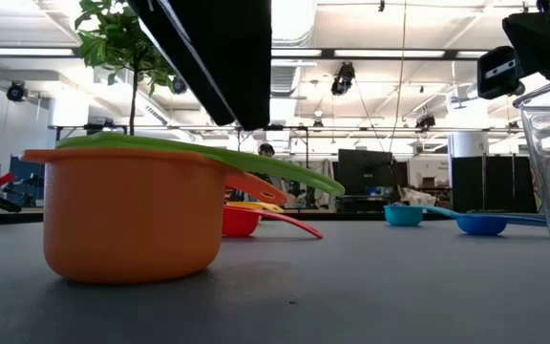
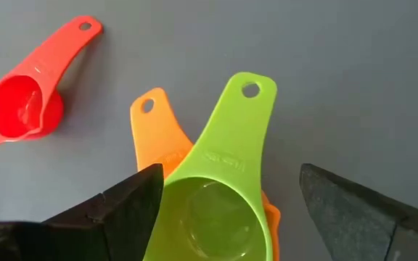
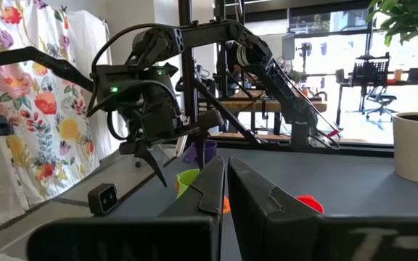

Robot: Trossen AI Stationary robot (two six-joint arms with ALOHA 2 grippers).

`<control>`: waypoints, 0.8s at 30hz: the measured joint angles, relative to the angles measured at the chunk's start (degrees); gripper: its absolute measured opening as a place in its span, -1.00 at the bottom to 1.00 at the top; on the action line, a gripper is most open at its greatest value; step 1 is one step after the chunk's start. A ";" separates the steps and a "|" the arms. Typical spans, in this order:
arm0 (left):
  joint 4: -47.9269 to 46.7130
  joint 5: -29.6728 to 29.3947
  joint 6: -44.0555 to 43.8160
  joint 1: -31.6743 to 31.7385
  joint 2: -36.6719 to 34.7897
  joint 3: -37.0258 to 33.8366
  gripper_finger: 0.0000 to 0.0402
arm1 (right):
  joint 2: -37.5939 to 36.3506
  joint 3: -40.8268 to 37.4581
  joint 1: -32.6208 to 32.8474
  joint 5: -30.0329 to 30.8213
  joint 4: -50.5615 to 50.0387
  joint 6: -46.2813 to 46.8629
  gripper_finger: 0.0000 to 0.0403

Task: Nest measuring cups in basket
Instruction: Stack the green nest measuring cup into the orange nest measuring cup

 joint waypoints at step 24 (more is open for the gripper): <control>33.73 -6.65 -5.07 -2.60 -21.37 -33.02 0.39 | 0.00 0.00 0.00 0.01 0.02 -0.01 -0.96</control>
